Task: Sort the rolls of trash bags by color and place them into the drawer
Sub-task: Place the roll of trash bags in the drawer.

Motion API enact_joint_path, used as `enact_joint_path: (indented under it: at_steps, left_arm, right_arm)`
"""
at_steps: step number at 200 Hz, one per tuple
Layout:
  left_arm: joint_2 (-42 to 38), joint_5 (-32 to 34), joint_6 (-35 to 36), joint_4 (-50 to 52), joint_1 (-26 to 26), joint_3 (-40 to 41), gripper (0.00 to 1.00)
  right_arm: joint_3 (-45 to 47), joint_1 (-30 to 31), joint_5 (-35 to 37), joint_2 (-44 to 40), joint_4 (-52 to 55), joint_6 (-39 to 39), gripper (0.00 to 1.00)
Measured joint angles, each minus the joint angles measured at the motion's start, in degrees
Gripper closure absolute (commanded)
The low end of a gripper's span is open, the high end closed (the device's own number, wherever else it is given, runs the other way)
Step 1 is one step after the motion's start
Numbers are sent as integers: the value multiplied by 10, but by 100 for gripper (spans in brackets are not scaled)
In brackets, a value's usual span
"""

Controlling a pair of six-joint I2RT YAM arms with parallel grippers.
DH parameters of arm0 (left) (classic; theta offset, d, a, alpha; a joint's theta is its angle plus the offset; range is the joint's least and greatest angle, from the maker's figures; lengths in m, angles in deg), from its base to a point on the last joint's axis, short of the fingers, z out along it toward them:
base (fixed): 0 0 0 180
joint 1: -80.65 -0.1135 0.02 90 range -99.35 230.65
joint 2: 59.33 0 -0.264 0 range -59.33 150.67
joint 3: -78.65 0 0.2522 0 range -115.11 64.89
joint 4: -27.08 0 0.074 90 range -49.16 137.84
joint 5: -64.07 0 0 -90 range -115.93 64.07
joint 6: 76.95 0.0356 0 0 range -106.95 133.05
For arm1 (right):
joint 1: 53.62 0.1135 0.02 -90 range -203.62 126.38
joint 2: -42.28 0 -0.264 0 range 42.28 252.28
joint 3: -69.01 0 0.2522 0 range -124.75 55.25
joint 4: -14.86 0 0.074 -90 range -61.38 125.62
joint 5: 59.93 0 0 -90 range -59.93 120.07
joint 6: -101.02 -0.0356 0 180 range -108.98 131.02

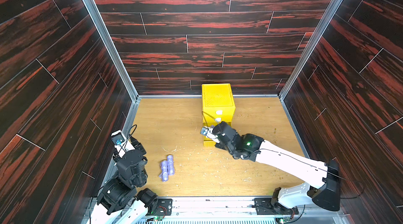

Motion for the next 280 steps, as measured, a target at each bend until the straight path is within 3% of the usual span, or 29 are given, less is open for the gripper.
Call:
enact_joint_path:
  at_steps: [38, 88, 183, 280]
  left_arm:
    - [-3, -2, 0, 0, 0, 0, 53]
    - [-7, -2, 0, 0, 0, 0, 53]
    - [-8, -6, 0, 0, 0, 0, 53]
    - [-17, -6, 5, 0, -1, 1, 53]
  right_arm:
    - [9, -59, -102, -10, -25, 84, 82]
    - [30, -116, -190, 59, -55, 152, 82]
    - [78, -165, -206, 175, -175, 251, 81]
    - [46, -182, -215, 258, -198, 264, 75]
